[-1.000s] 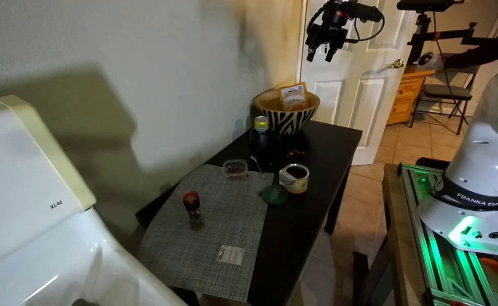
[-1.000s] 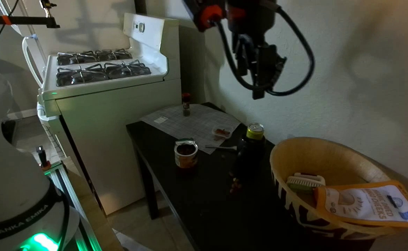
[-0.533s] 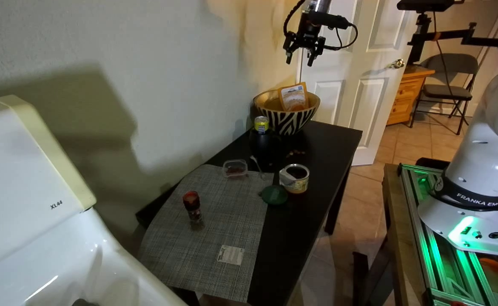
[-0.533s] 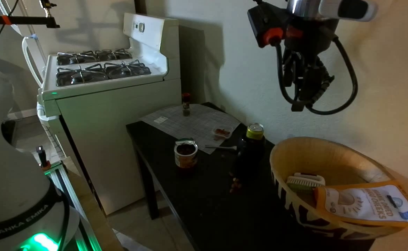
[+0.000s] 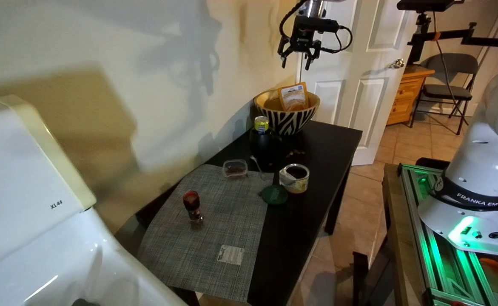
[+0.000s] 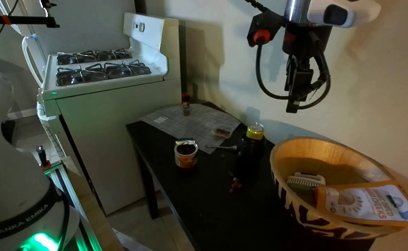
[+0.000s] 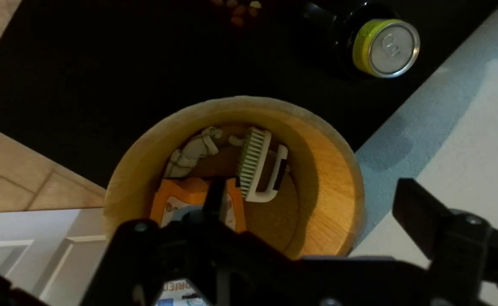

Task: Remove the brush from the bowl

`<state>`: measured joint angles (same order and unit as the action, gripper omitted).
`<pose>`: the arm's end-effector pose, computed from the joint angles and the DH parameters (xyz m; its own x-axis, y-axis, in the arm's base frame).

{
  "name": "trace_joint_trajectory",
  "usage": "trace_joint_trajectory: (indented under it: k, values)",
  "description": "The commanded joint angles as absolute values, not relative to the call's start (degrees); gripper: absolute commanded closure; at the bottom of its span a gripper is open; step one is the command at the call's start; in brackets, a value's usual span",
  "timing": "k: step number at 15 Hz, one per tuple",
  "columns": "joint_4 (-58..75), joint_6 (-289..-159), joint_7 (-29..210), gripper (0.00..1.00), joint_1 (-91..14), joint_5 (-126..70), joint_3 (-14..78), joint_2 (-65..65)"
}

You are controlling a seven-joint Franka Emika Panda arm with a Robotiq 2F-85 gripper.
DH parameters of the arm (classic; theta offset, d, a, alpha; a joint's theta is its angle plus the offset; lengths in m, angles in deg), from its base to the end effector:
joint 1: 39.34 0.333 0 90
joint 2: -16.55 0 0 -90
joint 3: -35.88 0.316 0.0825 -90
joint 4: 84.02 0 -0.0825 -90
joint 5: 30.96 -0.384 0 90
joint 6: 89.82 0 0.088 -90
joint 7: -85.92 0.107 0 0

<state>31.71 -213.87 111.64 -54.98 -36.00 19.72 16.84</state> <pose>0.4830 -0.2956 0.4664 0.4912 -0.8655 0.0978 -0.8548 -0.5006 -0.1367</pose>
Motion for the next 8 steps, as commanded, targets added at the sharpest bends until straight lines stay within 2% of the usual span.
trace_joint_trajectory:
  k: [1,4,8]
  values:
    - [32.8,-218.9,127.0,0.0,-53.8,-31.0,21.1,12.7]
    - [31.9,-219.6,136.3,0.0,-53.7,-28.6,19.8,8.1]
    - [26.3,-210.2,138.4,0.0,-56.0,-30.9,16.7,2.3]
